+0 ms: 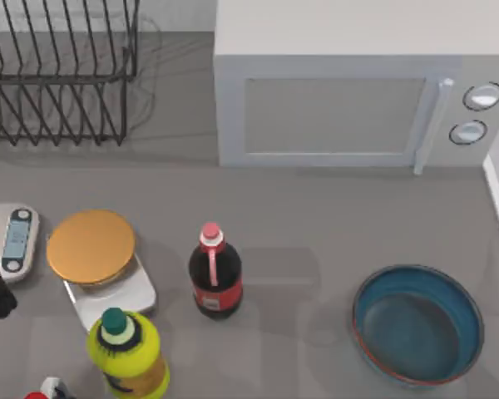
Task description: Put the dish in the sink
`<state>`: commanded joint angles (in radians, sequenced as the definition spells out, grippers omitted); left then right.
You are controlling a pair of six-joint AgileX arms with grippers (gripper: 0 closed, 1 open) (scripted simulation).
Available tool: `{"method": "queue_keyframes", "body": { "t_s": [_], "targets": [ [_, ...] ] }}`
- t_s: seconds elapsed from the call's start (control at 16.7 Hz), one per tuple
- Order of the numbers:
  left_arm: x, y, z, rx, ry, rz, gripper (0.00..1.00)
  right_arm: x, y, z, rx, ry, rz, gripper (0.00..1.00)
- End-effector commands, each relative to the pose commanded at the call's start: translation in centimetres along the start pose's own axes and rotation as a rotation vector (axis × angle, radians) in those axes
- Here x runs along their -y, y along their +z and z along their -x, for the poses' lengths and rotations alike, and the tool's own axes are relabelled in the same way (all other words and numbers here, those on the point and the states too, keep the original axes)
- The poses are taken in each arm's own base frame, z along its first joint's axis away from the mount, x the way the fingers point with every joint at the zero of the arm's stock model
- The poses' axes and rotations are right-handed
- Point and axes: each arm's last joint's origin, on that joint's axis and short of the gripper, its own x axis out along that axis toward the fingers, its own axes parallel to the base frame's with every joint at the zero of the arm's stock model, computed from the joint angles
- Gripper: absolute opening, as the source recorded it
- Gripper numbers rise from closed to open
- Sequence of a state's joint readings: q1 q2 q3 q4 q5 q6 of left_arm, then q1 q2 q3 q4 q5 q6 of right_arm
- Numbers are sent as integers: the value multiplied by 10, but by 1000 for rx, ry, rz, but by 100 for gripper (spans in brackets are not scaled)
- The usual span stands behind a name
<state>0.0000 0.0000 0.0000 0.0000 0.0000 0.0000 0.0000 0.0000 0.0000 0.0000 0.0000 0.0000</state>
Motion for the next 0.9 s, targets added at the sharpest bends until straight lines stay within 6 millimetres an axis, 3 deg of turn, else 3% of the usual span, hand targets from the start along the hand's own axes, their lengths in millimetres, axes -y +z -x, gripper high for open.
{"method": "queue_keyframes", "body": {
  "t_s": [0.18, 0.42, 0.6, 0.9],
  "targets": [
    [0, 0, 0, 0, 0, 0, 100, 0, 2, 0, -12, 5, -4, 100],
    [0, 0, 0, 0, 0, 0, 100, -6, 24, -3, -163, 46, -50, 100],
    [0, 0, 0, 0, 0, 0, 100, -13, 45, -15, -404, 80, -92, 100],
    [0, 0, 0, 0, 0, 0, 100, -38, 64, -58, -940, 93, -111, 100]
  ]
}}
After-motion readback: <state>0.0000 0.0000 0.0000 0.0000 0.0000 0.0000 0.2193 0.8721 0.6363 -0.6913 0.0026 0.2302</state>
